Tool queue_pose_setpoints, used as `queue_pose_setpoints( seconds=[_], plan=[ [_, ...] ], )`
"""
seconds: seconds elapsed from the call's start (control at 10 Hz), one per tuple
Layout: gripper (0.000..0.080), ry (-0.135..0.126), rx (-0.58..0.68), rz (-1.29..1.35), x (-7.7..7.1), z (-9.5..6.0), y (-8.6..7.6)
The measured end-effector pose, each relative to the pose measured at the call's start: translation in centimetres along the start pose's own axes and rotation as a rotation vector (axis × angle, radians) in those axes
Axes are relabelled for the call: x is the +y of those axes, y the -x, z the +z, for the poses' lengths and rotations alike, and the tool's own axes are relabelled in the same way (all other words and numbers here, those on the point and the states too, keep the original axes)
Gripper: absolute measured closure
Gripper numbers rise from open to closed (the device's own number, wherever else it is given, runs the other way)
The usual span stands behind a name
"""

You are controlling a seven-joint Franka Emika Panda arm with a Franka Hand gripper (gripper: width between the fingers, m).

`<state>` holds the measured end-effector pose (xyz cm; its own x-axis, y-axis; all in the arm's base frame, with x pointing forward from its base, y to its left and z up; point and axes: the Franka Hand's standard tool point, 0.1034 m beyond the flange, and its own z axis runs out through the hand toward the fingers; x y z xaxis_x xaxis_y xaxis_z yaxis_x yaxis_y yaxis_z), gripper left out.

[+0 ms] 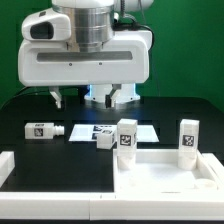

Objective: Assemble square table

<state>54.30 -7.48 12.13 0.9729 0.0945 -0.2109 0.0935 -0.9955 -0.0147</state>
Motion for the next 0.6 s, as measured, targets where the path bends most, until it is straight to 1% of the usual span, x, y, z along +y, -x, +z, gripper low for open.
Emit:
queue_pose_setpoints(
  seconds=[0.2, 0.3, 0.4, 0.5, 0.6],
  plan=[
    [0.0150, 0.000, -0.002, 0.000, 0.0, 0.1, 0.0],
    [0.0150, -0.007, -0.012, 0.007, 0.0, 0.2, 0.4],
    [0.0150, -0.042, -0.058, 0.038, -0.1, 0.7, 2.0],
    [0.0150, -0.097, -0.087, 0.047, -0.1, 1.6, 3.9],
    [0.0150, -0.183, -0.124, 0.129, 3.0, 2.3, 6.2]
  ],
)
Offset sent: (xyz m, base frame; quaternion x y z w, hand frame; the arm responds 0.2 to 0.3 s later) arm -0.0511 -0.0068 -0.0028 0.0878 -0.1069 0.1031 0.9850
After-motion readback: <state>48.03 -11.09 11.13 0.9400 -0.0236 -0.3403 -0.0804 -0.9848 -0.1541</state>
